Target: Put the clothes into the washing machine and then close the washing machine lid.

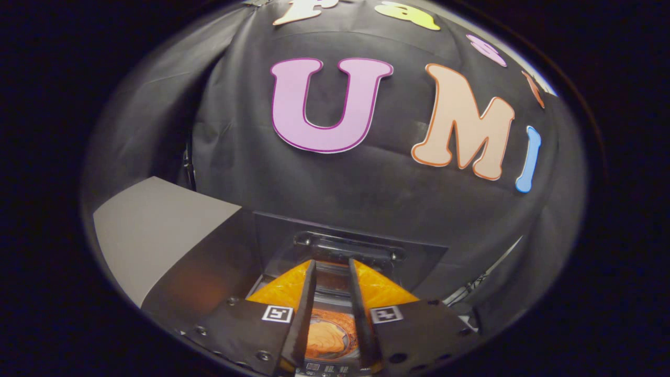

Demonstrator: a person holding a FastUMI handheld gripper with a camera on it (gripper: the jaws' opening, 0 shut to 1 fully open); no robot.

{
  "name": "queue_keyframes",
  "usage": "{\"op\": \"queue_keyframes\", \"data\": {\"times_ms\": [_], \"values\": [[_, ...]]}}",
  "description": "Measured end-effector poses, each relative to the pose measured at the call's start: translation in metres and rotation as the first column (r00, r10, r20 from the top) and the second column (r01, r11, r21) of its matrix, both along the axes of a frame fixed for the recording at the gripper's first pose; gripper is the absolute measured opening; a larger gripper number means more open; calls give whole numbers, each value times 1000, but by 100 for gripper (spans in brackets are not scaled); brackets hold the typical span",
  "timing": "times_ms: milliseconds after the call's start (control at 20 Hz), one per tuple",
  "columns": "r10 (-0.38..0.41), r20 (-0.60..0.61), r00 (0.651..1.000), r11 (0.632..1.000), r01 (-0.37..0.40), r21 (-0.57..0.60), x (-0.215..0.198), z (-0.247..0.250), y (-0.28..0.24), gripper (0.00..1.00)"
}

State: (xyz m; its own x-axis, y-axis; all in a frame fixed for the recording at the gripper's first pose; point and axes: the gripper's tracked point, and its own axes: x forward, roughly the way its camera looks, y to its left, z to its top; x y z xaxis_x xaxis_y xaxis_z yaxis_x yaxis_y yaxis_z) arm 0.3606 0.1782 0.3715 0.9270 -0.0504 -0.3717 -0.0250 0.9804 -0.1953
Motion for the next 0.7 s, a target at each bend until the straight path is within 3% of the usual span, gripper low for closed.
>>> {"op": "queue_keyframes", "data": {"times_ms": [200,700], "values": [[-9,0,1000,1000,9,15,13,-6,-5,100],[-49,134,990,996,39,75,79,11,-3,98]]}}
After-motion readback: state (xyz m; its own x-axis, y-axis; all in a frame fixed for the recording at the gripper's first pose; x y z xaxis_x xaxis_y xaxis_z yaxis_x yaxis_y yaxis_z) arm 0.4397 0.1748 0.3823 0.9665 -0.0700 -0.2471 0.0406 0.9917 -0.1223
